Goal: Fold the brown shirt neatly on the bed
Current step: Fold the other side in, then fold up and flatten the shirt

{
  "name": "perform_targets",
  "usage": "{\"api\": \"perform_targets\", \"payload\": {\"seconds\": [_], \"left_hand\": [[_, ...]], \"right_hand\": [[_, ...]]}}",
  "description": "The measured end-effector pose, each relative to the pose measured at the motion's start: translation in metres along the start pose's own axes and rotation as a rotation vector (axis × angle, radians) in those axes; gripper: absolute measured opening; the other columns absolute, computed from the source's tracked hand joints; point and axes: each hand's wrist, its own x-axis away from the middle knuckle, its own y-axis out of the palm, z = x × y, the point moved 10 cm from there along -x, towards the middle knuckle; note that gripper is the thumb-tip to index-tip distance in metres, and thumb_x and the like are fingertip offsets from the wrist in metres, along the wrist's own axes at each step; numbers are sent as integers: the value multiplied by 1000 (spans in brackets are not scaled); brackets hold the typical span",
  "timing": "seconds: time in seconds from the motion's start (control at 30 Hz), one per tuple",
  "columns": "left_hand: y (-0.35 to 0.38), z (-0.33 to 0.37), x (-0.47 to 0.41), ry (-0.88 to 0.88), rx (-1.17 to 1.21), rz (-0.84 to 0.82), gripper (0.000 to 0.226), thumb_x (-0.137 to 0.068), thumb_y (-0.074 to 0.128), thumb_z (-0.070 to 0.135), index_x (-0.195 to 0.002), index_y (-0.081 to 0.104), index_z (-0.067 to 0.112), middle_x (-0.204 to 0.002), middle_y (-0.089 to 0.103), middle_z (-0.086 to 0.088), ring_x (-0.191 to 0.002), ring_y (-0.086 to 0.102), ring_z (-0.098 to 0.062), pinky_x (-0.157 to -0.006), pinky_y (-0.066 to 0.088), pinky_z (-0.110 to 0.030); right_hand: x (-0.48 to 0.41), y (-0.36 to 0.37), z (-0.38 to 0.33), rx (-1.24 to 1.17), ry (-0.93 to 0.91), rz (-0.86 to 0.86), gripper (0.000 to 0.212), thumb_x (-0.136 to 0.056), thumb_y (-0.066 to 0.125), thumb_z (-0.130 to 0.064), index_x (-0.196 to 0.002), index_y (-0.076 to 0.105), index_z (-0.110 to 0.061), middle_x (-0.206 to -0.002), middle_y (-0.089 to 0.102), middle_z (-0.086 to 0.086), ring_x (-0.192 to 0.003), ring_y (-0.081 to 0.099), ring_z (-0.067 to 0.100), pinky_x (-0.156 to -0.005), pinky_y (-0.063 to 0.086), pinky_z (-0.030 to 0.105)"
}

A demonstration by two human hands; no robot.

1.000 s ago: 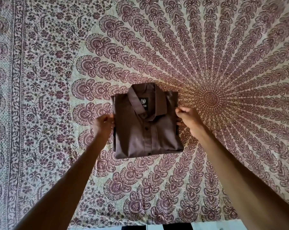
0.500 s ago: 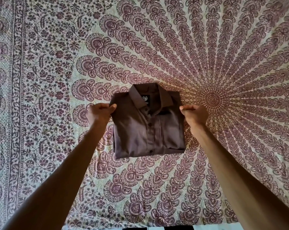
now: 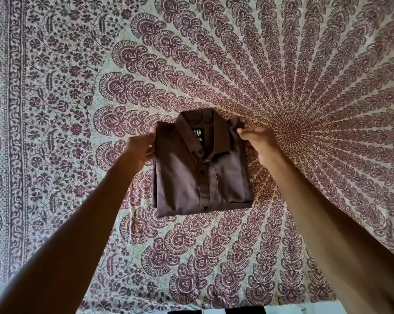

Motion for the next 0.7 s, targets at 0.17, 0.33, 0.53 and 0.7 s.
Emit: {"api": "perform_targets", "payload": {"seconds": [0.17,0.33,0.53,0.7], "left_hand": [[-26,9,-4,132,-95,196,16,-74,79,28,-66,70,17,-72,69,-3,-65,59,-21,-65,50,-33],[-33,14,-6,167,-276,364,26,-76,73,42,-66,64,20,-86,72,-16,-85,69,-36,-80,58,-45],[-26,22,-19,155,-333,231,30,-80,73,39,-67,66,13,-68,60,-7,-66,53,-22,-64,46,-37],[-5,37,-15,188,-214,80,23,-89,63,15,-70,52,20,-72,54,-2,-66,50,-15,-59,42,-27]], "right_hand": [[-3,-15,-2,67,-89,221,10,-74,82,-14,-71,72,-17,-60,68,-9,-59,64,6,-58,53,18],[-6,-19,4,148,-73,344,15,-80,77,-28,-87,77,-15,-89,75,5,-85,69,19,-81,57,35],[-10,-15,-17,227,-157,263,16,-82,75,-29,-89,76,-14,-76,69,0,-64,61,9,-61,52,24],[-12,-7,-28,345,-146,245,26,-89,61,-23,-73,69,-4,-68,65,12,-64,58,22,-61,54,39]]}}
